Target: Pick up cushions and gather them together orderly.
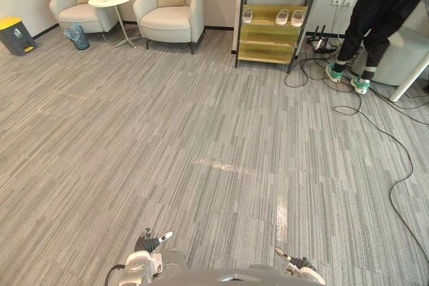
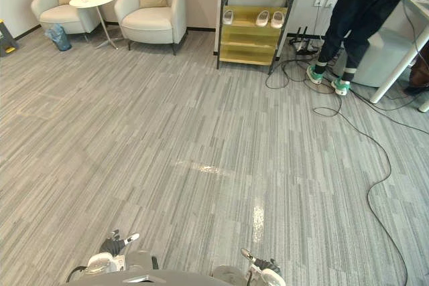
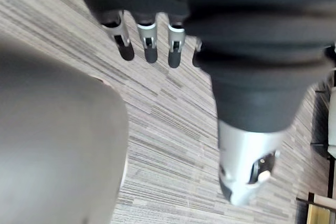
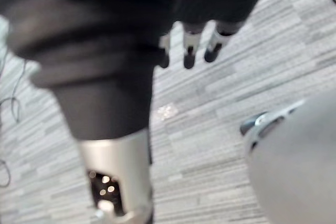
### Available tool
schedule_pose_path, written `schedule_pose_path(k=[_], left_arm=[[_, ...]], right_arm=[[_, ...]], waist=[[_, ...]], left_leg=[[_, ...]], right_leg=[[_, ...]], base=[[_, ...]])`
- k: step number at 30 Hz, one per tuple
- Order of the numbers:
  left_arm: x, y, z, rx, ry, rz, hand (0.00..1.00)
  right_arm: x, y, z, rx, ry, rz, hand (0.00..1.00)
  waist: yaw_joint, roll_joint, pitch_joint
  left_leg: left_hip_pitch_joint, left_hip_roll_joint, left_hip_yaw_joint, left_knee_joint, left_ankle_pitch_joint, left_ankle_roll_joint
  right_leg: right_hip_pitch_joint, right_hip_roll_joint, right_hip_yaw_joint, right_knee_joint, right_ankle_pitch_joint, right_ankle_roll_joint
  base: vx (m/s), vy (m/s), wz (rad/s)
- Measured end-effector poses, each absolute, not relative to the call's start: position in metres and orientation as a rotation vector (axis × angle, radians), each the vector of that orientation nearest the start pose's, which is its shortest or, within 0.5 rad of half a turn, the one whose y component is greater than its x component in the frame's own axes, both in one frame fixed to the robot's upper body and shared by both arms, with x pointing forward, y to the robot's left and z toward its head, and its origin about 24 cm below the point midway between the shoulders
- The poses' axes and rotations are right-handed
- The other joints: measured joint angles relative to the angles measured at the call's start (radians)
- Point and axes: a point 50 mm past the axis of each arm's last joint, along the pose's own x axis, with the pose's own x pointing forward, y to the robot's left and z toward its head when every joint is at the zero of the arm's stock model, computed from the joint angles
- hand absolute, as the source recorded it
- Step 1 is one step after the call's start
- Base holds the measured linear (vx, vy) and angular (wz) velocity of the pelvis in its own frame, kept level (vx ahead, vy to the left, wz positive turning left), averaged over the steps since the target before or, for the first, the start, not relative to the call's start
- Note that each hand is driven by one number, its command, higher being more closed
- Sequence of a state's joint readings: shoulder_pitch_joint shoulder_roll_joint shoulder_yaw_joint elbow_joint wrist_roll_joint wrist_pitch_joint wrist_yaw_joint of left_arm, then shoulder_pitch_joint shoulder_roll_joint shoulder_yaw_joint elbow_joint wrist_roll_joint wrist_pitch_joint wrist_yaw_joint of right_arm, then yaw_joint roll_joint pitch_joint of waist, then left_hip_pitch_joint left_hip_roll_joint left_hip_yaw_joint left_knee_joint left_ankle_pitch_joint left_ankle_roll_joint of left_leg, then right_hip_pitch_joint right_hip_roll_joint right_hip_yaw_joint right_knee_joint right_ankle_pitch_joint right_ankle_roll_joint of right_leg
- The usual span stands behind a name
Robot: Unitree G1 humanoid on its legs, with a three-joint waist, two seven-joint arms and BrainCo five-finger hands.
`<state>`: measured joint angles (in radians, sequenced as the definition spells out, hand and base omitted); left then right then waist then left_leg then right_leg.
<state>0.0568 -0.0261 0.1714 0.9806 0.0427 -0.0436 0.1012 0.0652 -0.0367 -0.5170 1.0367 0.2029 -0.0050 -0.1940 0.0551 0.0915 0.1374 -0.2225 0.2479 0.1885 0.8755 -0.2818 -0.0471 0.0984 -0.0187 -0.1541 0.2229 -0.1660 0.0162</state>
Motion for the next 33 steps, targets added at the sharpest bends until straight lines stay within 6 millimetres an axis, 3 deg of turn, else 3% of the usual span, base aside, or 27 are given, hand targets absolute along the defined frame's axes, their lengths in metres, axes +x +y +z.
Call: schedule_pose_path(k=[1,2,3,4,5,6,7,11,14,16,19,21,23,24,26,28,31,32,33], left_arm=[[0.122,0.17,-0.153,-0.012,0.991,0.226,0.0],[0.123,0.167,-0.153,-0.007,0.991,0.214,0.0],[0.123,0.164,-0.153,-0.009,0.992,0.205,0.0],[0.126,0.17,-0.153,0.008,0.989,0.212,0.0],[0.124,0.176,-0.153,0.019,0.993,0.228,0.0],[0.126,0.178,-0.152,0.024,0.989,0.232,0.0],[0.127,0.179,-0.151,0.019,0.982,0.245,0.0],[0.122,0.182,-0.153,-0.017,0.996,0.299,0.0],[0.12,0.178,-0.154,-0.026,1.006,0.292,0.0],[0.118,0.184,-0.154,-0.017,1.01,0.304,0.0],[0.118,0.188,-0.154,-0.031,1.015,0.327,0.0],[0.115,0.189,-0.155,-0.057,1.021,0.354,0.0],[0.11,0.19,-0.156,-0.106,1.027,0.403,0.0],[0.108,0.191,-0.157,-0.128,1.03,0.424,0.0],[0.103,0.183,-0.16,-0.156,1.061,0.42,0.0],[0.103,0.179,-0.16,-0.166,1.06,0.41,0.0],[0.102,0.175,-0.161,-0.178,1.064,0.412,0.0],[0.1,0.175,-0.161,-0.174,1.07,0.415,0.0],[0.098,0.178,-0.162,-0.17,1.073,0.422,0.0]], right_arm=[[0.081,-0.234,-0.157,0.323,1.048,-0.808,0.0],[0.08,-0.235,-0.157,0.333,1.045,-0.823,0.0],[0.075,-0.238,-0.157,0.33,1.049,-0.84,0.0],[0.076,-0.232,-0.159,0.346,1.056,-0.833,0.0],[0.077,-0.226,-0.16,0.354,1.059,-0.822,0.0],[0.077,-0.224,-0.16,0.36,1.063,-0.821,0.0],[0.076,-0.222,-0.161,0.365,1.07,-0.822,0.0],[0.077,-0.222,-0.161,0.339,1.068,-0.797,0.0],[0.08,-0.226,-0.156,0.324,1.025,-0.79,0.0],[0.087,-0.224,-0.153,0.331,0.977,-0.785,0.0],[0.085,-0.222,-0.153,0.336,0.973,-0.777,0.0],[0.087,-0.222,-0.152,0.333,0.969,-0.772,0.0],[0.087,-0.223,-0.152,0.338,0.969,-0.779,0.0],[0.087,-0.222,-0.153,0.342,0.97,-0.779,0.0],[0.091,-0.228,-0.151,0.322,0.956,-0.776,0.0],[0.093,-0.23,-0.15,0.325,0.952,-0.779,0.0],[0.092,-0.231,-0.15,0.312,0.958,-0.77,0.0],[0.091,-0.23,-0.15,0.301,0.961,-0.756,0.0],[0.09,-0.23,-0.15,0.294,0.967,-0.748,0.0]], waist=[[0.0,-0.006,0.003],[-0.001,-0.004,0.003],[0.001,0.005,0.004],[0.0,-0.023,0.003],[0.003,-0.039,0.008],[0.002,-0.053,0.01],[0.01,-0.068,0.008],[0.019,-0.063,0.0],[0.012,-0.061,-0.002],[-0.007,-0.082,0.013],[-0.027,-0.101,0.016],[-0.029,-0.099,0.015],[-0.028,-0.1,0.015],[-0.027,-0.104,0.013],[-0.024,-0.062,0.004],[-0.028,-0.059,0.005],[-0.027,-0.056,0.007],[-0.032,-0.047,0.005],[-0.033,-0.062,-0.007]], left_leg=[[-0.004,-0.014,0.01,-0.129,0.001,-0.008],[0.002,-0.037,0.0,-0.363,0.052,-0.023],[0.018,-0.043,-0.007,-0.444,0.17,-0.033],[0.053,-0.093,0.027,-0.504,0.164,-0.019],[0.072,-0.125,0.04,-0.553,0.167,-0.016],[0.073,-0.136,0.043,-0.555,0.165,-0.008],[0.077,-0.148,0.065,-0.542,0.154,0.021],[0.106,-0.156,0.119,-0.47,0.039,0.039],[0.146,-0.172,0.153,-0.498,0.01,0.057],[0.206,-0.2,0.159,-0.49,-0.021,0.067],[0.291,-0.198,0.134,-0.497,-0.06,0.065],[0.32,-0.187,0.126,-0.503,-0.073,0.043],[0.363,-0.177,0.135,-0.54,-0.066,0.029],[0.391,-0.169,0.139,-0.565,-0.067,0.002],[0.417,-0.123,0.141,-0.611,-0.044,-0.028],[0.458,-0.127,0.135,-0.688,0.007,-0.021],[0.489,-0.114,0.082,-0.708,0.037,-0.021],[0.502,-0.11,0.056,-0.706,0.033,-0.028],[0.501,-0.118,0.05,-0.708,0.029,-0.035]], right_leg=[[0.011,-0.022,0.009,-0.009,0.001,0.021],[0.012,-0.045,0.027,-0.013,-0.012,0.059],[0.009,-0.042,0.039,-0.014,-0.022,0.088],[0.013,-0.08,0.075,-0.037,-0.01,0.088],[0.018,-0.088,0.092,-0.065,0.003,0.077],[0.022,-0.086,0.094,-0.077,0.012,0.071],[0.032,-0.093,0.086,-0.096,0.012,0.071],[0.049,-0.124,0.131,-0.069,0.011,0.082],[-0.112,-0.153,0.146,0.255,-0.02,0.113],[-0.291,-0.193,0.149,0.669,0.004,0.102],[-0.367,-0.181,0.053,0.833,-0.063,0.095],[-0.418,-0.198,-0.097,0.697,-0.093,0.058],[-0.41,-0.22,-0.237,0.501,-0.081,0.017],[-0.404,-0.206,-0.289,0.333,0.014,-0.049],[-0.362,-0.143,-0.307,0.3,0.022,-0.09],[-0.354,-0.139,-0.288,0.33,0.002,-0.12],[-0.344,-0.141,-0.21,0.445,-0.003,-0.118],[-0.368,-0.155,-0.184,0.504,-0.034,-0.079],[-0.37,-0.16,-0.16,0.485,-0.053,-0.055]], base=[[0.28,0.296,-0.28],[0.21,0.25,-0.32],[0.26,0.356,-0.26],[0.2,0.253,-0.18],[0.24,0.284,-0.05],[0.2,0.168,-0.06],[0.2,0.153,-0.13],[0.18,0.169,-0.46],[0.13,0.096,-0.32],[0.29,0.066,0.01],[0.28,-0.047,0.3],[0.38,-0.151,0.33],[0.42,-0.175,0.04],[0.39,-0.163,-0.1],[0.46,-0.176,-0.22],[0.33,-0.166,0.08],[0.11,-0.106,0.52],[0.08,-0.072,0.61],[0.13,-0.081,0.61]])
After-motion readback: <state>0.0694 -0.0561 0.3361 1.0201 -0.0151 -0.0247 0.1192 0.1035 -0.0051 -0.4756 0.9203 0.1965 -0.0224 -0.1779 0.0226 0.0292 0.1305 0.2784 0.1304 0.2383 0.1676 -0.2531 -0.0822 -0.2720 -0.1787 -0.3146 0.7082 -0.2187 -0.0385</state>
